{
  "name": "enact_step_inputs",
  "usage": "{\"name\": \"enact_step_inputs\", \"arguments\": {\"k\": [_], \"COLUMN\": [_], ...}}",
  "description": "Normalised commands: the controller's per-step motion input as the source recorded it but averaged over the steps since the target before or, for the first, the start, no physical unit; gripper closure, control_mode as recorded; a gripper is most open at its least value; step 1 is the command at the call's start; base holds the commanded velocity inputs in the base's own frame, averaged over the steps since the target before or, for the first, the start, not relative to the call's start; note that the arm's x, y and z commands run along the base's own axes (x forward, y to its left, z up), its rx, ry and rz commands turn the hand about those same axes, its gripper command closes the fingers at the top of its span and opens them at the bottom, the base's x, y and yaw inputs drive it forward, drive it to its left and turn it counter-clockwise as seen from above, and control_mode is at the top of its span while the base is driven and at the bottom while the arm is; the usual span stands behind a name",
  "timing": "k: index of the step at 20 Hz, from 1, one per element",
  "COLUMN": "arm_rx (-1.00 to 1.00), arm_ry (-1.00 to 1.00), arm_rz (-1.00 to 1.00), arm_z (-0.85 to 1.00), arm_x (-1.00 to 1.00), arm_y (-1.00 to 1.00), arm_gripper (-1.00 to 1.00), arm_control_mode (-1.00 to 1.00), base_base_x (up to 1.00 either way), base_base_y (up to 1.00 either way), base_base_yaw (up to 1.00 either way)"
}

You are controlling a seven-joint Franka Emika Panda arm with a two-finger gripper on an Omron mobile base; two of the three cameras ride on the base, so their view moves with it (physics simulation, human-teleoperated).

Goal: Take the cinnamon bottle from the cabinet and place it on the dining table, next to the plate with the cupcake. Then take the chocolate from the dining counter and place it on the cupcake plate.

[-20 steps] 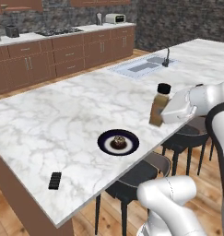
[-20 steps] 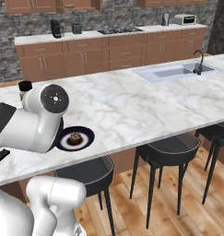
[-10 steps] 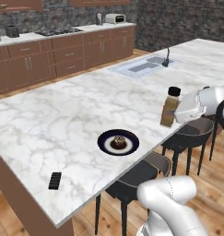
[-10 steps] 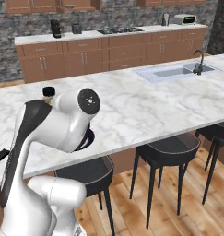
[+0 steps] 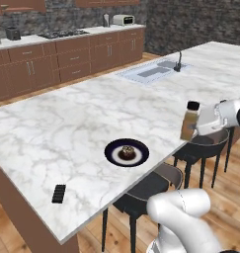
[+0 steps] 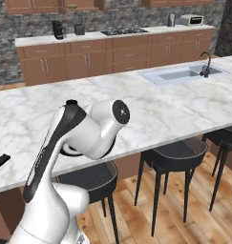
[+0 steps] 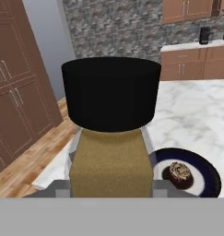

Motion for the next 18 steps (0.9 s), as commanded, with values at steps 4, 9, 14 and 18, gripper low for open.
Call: {"name": "enact_step_inputs", "arguments": {"k": [4, 9, 14, 18], "arm_rx": [0.03, 0.02, 0.00, 0.00], "arm_ry": [0.17, 0.09, 0.00, 0.00], "arm_rz": [0.00, 0.00, 0.00, 0.00], "arm_z": [-0.37, -0.41, -0.40, -0.40], "arm_x": [0.55, 0.55, 0.46, 0.40], "arm_y": [-0.26, -0.09, 0.00, 0.02], "arm_gripper": [1.00, 1.00, 1.00, 1.00], "arm_control_mode": [-1.00, -1.00, -1.00, -1.00], "base_base_x": [0.00, 0.00, 0.00, 0.00], "base_base_y": [0.00, 0.00, 0.00, 0.00], "base_base_yaw": [0.00, 0.00, 0.00, 0.00]}}
